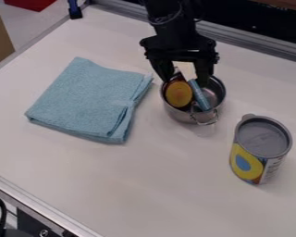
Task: Put the red object in the pan
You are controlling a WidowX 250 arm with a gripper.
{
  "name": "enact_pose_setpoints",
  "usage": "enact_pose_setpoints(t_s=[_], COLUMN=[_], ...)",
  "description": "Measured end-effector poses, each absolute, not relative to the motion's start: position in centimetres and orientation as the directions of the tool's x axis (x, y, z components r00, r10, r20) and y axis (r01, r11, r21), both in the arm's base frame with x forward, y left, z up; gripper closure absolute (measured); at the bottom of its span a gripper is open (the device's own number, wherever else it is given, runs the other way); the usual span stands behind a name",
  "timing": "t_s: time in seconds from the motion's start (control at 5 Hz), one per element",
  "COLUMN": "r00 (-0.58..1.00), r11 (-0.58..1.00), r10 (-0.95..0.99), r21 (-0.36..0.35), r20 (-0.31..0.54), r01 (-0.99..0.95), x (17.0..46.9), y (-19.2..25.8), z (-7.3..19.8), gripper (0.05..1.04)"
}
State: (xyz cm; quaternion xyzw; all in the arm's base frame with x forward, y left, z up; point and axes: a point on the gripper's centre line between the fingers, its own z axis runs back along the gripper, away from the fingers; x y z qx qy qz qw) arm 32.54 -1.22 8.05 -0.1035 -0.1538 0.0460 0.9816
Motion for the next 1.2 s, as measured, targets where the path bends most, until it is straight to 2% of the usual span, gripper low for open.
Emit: enact_pose_setpoints(t_s=[0.2,0.4,0.6,0.8,1.2], r00=[0.974,0.974,0.982,0.980,0.944], r11=[0.986,0.983,0.992,0.991,0.962], r10=[0.083,0.130,0.112,0.128,0.271], r21=[-0.160,-0.150,-0.075,-0.064,-0.092], r20=[0.213,0.184,0.155,0.150,0.187], r01=[-0.048,-0.103,-0.101,-0.119,-0.258], x=[30.4,28.5,27.1,26.4,30.4], y=[0.2,2.3,5.0,8.0,13.7], z=[6.9,6.9,6.1,6.2,6.6], gripper=[0.083,0.083,0.083,0.083,0.083])
